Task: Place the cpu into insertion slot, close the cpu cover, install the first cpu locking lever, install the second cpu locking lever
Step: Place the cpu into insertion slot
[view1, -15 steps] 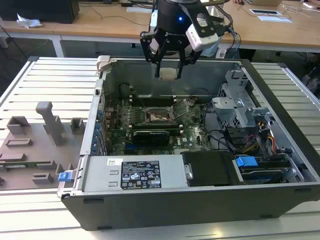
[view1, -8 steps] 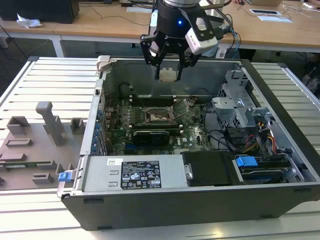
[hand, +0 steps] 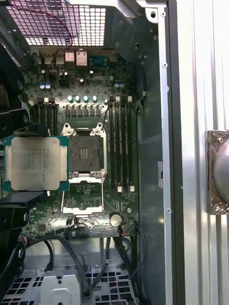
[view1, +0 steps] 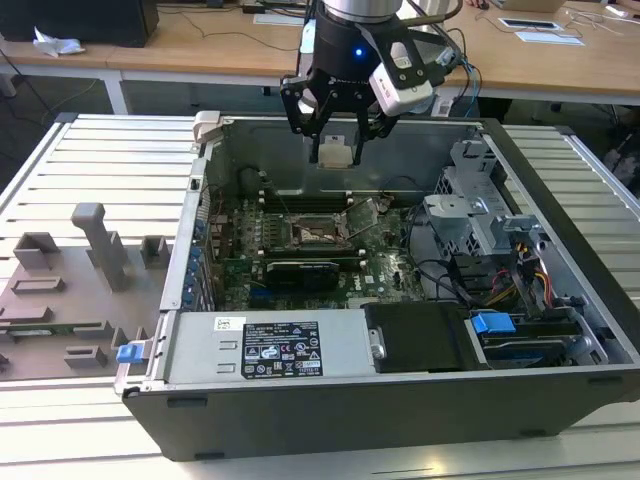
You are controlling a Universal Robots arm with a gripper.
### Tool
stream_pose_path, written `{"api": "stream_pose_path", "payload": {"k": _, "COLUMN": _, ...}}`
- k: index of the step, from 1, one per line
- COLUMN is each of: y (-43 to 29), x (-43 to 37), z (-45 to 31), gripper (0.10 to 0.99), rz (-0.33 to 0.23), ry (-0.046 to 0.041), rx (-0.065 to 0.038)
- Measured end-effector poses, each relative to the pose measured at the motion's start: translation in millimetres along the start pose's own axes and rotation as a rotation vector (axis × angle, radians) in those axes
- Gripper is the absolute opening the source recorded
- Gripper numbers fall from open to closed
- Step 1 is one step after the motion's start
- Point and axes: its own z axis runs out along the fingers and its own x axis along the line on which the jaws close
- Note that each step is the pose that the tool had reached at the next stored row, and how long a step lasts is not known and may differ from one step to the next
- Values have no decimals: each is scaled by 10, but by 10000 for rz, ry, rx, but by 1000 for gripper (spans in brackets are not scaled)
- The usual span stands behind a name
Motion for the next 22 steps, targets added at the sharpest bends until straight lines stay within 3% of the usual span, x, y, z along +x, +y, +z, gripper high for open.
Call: {"api": "stream_pose_path", "payload": {"k": 22, "y": -13, "x": -3, "z": 149, "gripper": 545, "rz": 0, "ry": 0, "rx": 0}}
